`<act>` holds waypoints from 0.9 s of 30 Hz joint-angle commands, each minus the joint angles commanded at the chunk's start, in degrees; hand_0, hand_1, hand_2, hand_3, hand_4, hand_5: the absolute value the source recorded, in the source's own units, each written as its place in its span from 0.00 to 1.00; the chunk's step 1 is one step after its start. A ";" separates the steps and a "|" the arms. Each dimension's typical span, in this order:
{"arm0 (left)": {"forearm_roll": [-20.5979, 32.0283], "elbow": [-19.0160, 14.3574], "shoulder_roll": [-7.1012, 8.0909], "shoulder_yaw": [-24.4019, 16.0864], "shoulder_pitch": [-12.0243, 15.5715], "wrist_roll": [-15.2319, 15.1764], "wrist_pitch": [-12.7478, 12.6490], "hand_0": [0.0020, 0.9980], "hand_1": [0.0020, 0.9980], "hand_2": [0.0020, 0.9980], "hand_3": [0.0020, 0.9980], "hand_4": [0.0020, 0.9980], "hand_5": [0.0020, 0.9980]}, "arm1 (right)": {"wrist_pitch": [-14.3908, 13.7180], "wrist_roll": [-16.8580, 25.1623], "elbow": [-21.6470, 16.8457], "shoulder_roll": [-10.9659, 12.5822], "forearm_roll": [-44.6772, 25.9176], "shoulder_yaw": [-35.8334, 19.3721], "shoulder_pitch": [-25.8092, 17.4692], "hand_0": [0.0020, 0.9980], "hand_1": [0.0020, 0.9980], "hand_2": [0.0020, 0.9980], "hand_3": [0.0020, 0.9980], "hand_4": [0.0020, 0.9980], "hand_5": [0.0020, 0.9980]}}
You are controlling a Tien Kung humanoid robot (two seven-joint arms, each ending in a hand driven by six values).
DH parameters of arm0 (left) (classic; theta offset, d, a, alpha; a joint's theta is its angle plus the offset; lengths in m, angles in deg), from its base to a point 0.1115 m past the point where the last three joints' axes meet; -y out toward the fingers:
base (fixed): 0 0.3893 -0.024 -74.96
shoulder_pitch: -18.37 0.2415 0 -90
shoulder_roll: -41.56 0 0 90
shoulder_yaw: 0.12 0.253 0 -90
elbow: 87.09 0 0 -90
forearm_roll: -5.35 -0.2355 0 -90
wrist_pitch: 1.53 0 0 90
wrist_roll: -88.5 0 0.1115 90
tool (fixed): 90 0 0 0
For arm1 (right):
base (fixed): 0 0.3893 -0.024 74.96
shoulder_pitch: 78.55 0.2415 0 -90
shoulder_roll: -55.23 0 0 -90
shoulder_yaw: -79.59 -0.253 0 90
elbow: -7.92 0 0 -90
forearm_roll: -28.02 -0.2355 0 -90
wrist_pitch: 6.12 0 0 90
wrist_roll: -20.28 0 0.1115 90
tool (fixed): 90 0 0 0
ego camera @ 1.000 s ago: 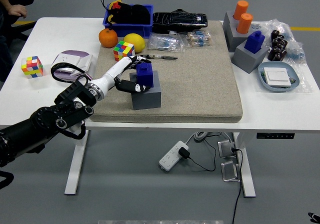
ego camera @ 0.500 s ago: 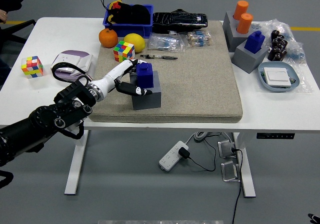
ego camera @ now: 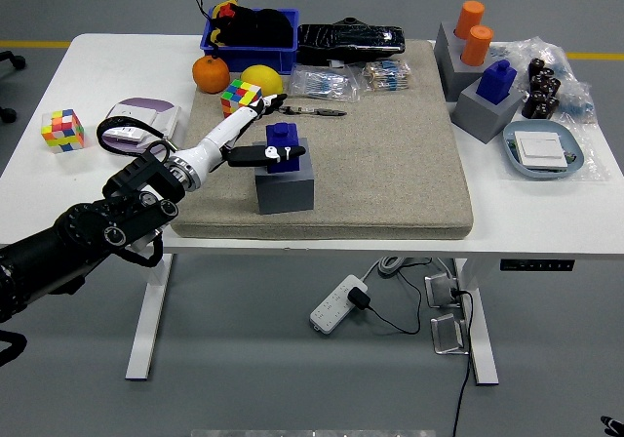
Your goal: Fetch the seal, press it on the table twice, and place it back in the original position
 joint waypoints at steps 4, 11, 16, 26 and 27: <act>1.43 0.80 2.33 -1.40 -0.07 -0.96 -0.99 1.00 1.00 1.00 1.00 1.00 0.52 | 0.03 -0.01 0.02 0.06 0.26 -0.39 -0.08 0.81 0.71 0.68 0.68 0.72 0.50; 5.48 7.15 7.70 -5.49 -0.69 -3.40 -2.11 1.00 1.00 1.00 1.00 1.00 0.53 | 0.13 0.08 0.23 0.23 0.66 -0.89 -0.29 0.81 0.71 0.68 0.68 0.72 0.50; 8.83 14.73 10.69 -3.52 -0.92 -1.16 -2.38 1.00 1.00 1.00 1.00 1.00 0.53 | 0.10 0.17 0.27 0.35 0.73 -1.09 -0.18 0.81 0.71 0.68 0.68 0.72 0.50; 13.42 22.00 12.07 1.78 0.77 -0.34 -5.01 0.92 0.93 0.93 0.95 0.96 0.35 | 0.02 0.22 0.30 0.42 0.66 -0.96 0.00 0.81 0.71 0.67 0.68 0.72 0.50; 13.30 22.08 12.04 1.96 0.88 -0.37 -5.16 0.92 0.93 0.93 0.95 0.96 0.35 | 0.01 0.22 0.29 0.43 0.65 -0.92 0.02 0.81 0.71 0.67 0.68 0.72 0.50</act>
